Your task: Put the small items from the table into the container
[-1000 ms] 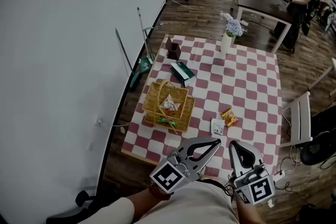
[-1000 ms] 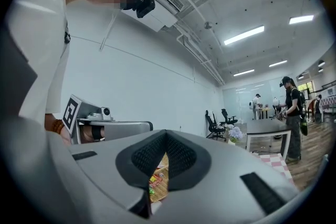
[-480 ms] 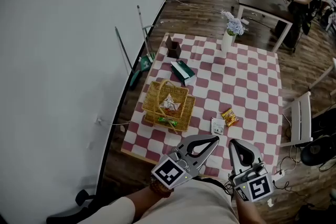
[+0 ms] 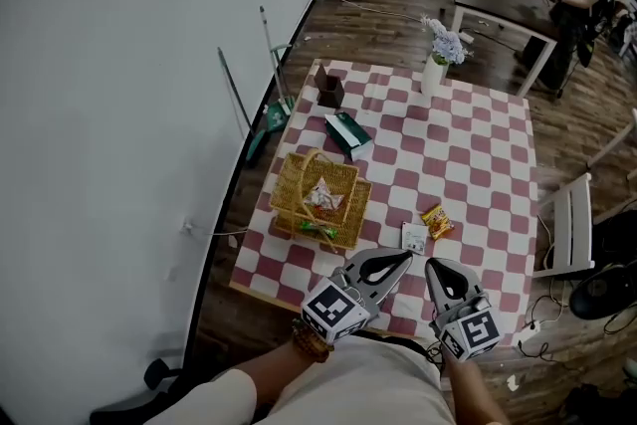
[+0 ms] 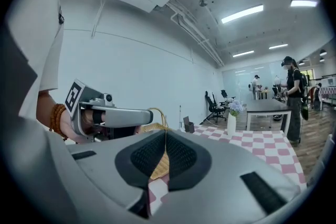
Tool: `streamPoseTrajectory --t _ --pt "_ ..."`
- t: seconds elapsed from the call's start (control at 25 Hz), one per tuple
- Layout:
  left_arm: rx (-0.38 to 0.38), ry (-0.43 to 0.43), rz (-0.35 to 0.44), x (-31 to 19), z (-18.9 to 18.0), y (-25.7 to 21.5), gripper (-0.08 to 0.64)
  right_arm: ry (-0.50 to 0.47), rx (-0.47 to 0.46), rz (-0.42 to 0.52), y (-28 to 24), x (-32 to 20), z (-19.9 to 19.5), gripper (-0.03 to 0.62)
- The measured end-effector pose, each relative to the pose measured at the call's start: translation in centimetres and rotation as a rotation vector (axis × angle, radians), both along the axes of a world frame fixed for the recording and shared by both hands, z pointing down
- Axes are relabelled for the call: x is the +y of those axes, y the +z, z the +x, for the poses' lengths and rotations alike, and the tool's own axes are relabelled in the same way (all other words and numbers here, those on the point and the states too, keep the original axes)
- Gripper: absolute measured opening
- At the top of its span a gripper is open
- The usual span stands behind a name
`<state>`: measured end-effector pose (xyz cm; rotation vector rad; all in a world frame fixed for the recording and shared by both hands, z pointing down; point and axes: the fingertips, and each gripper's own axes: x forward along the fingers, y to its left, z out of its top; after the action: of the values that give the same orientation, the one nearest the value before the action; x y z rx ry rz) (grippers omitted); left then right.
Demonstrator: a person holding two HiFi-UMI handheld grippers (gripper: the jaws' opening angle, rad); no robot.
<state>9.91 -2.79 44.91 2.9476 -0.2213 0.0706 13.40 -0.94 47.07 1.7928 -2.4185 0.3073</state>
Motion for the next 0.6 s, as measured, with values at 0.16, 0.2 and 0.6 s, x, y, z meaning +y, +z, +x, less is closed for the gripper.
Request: streamPoseTrajectory --t 0.16,0.2,0.6 --pt "-0.028 -0.004 -0.023 -0.8 0.3 2.0 0.018 -0.004 0.024 -0.058 2.7 -0.6 0.3 0.048" --pt "-0.035 -0.003 -0.027 -1.1 0.5 2.6 0.018 -0.007 0.030 -0.073 3.4 -0.7 0.5 0.058" --pt "-0.138 -0.012 -0.054 -3.1 1.5 10.0 0.018 -0.047 0.161 -0.215 10.2 -2.9 1.4 0.156"
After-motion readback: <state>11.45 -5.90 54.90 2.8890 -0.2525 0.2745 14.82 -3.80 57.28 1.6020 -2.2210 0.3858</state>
